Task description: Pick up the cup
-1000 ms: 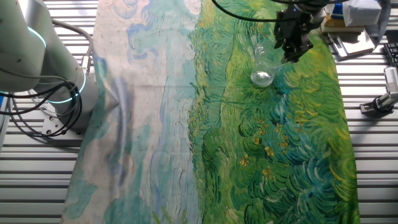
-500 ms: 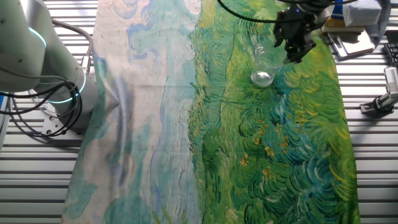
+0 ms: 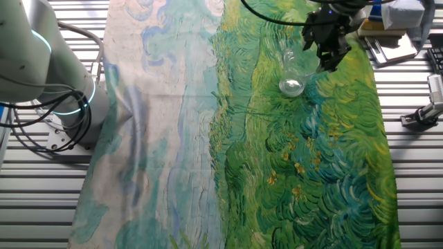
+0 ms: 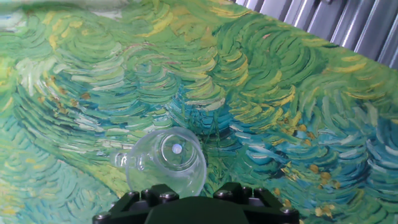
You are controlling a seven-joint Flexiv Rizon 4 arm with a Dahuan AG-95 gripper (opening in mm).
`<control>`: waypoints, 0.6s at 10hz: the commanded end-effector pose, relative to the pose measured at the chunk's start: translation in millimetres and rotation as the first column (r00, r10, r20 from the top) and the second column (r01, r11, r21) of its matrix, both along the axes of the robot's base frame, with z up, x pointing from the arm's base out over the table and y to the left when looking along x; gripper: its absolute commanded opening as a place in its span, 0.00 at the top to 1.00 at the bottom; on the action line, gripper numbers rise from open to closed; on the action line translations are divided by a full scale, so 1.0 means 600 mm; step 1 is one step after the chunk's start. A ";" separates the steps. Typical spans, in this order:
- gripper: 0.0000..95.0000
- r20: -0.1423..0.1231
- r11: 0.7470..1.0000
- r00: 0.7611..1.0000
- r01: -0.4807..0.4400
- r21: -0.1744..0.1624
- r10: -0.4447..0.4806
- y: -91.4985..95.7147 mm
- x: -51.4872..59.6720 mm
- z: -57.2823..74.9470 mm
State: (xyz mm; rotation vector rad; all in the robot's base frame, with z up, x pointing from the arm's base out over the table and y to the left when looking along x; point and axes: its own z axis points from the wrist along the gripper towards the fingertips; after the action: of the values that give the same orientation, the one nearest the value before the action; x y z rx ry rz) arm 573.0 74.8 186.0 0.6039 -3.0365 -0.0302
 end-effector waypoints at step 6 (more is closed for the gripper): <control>0.20 0.039 1.000 0.999 -0.007 0.021 0.006 0.050 0.001 -0.023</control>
State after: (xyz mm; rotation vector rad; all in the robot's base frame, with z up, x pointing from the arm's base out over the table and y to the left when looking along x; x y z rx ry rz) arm 572.1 104.7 171.9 0.6266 -3.0785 -0.0497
